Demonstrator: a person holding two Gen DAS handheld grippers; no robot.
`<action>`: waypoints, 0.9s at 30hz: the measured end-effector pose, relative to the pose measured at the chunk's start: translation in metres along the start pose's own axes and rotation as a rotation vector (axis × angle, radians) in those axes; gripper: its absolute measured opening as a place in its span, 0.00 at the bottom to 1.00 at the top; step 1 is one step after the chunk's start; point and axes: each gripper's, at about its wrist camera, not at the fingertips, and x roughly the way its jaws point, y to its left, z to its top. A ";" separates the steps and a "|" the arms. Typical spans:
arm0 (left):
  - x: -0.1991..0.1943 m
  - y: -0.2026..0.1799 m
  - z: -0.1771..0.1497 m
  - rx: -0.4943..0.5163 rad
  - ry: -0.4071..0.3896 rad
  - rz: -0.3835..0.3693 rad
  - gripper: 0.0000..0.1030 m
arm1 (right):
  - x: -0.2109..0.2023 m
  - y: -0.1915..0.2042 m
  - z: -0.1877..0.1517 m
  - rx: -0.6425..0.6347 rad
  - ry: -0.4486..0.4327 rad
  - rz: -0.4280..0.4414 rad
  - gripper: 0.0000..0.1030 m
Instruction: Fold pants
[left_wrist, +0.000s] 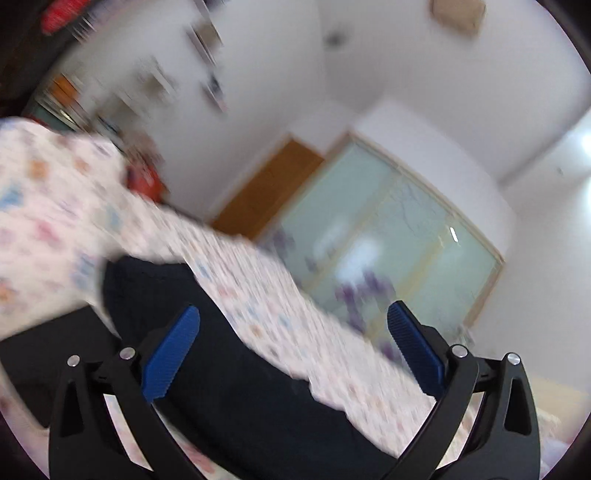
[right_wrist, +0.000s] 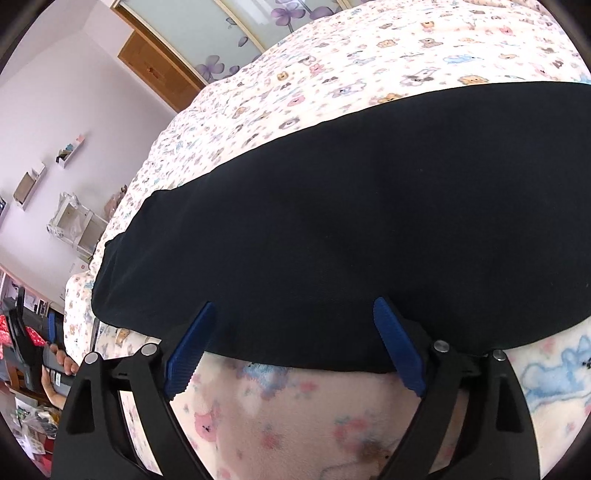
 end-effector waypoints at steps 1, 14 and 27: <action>0.020 0.002 -0.004 -0.014 0.106 -0.023 0.98 | 0.000 0.000 -0.001 -0.004 0.000 -0.001 0.88; 0.078 0.036 -0.053 -0.005 0.481 0.289 0.98 | -0.069 -0.038 0.015 0.223 -0.259 0.066 0.86; 0.082 0.027 -0.059 0.077 0.477 0.333 0.98 | -0.166 -0.193 -0.033 0.794 -0.502 -0.039 0.67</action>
